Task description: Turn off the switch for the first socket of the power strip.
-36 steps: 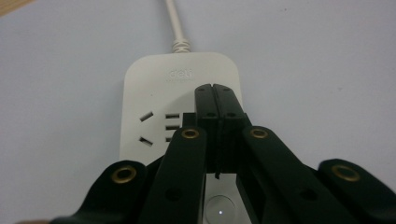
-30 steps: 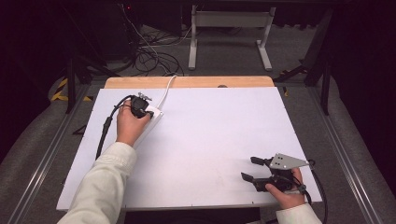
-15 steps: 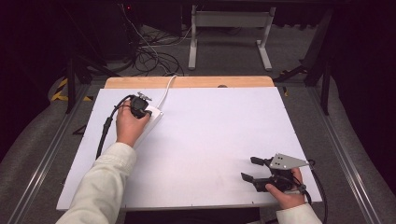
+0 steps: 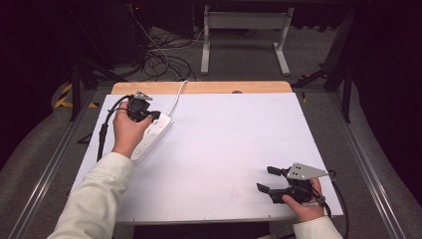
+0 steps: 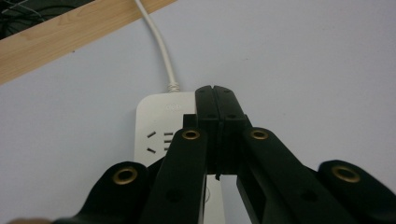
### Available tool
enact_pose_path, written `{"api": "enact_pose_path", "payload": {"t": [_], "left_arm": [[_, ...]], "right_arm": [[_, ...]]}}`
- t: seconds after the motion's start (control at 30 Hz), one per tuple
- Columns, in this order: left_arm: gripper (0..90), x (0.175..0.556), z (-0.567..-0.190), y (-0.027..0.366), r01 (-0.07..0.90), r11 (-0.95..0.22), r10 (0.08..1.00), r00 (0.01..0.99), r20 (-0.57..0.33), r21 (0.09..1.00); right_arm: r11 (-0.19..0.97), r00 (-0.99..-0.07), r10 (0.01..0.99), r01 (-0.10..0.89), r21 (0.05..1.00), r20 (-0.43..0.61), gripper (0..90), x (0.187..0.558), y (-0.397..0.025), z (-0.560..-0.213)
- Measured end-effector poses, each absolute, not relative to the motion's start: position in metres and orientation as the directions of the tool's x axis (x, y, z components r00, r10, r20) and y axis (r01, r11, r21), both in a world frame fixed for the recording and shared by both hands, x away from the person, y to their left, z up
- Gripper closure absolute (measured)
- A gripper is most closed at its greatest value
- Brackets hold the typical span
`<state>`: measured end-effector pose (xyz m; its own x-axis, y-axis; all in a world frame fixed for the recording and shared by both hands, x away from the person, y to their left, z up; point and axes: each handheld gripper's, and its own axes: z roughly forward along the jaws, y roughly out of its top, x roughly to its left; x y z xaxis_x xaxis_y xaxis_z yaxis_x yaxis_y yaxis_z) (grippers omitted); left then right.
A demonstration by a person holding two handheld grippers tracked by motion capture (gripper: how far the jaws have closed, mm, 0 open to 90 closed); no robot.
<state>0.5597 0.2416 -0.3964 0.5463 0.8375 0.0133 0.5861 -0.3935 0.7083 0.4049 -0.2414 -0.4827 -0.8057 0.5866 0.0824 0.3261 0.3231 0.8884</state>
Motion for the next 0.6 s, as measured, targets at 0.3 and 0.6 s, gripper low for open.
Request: {"api": "enact_pose_path", "payload": {"t": [0.3, 0.6], "left_arm": [[90.0, 0.551, -0.386, 0.239, 0.566, -0.407, 0.827, 0.562, 0.025, 0.717], [70.9, 0.528, -0.369, 0.232, 0.504, -0.387, 0.79, 0.613, -0.004, 0.772]], "right_arm": [[0.322, -0.807, 0.585, 0.326, 0.889, 0.083, 27.3, 0.405, -0.242, -0.483], [0.321, -0.809, 0.581, 0.322, 0.891, 0.083, 27.3, 0.404, -0.242, -0.482]]}}
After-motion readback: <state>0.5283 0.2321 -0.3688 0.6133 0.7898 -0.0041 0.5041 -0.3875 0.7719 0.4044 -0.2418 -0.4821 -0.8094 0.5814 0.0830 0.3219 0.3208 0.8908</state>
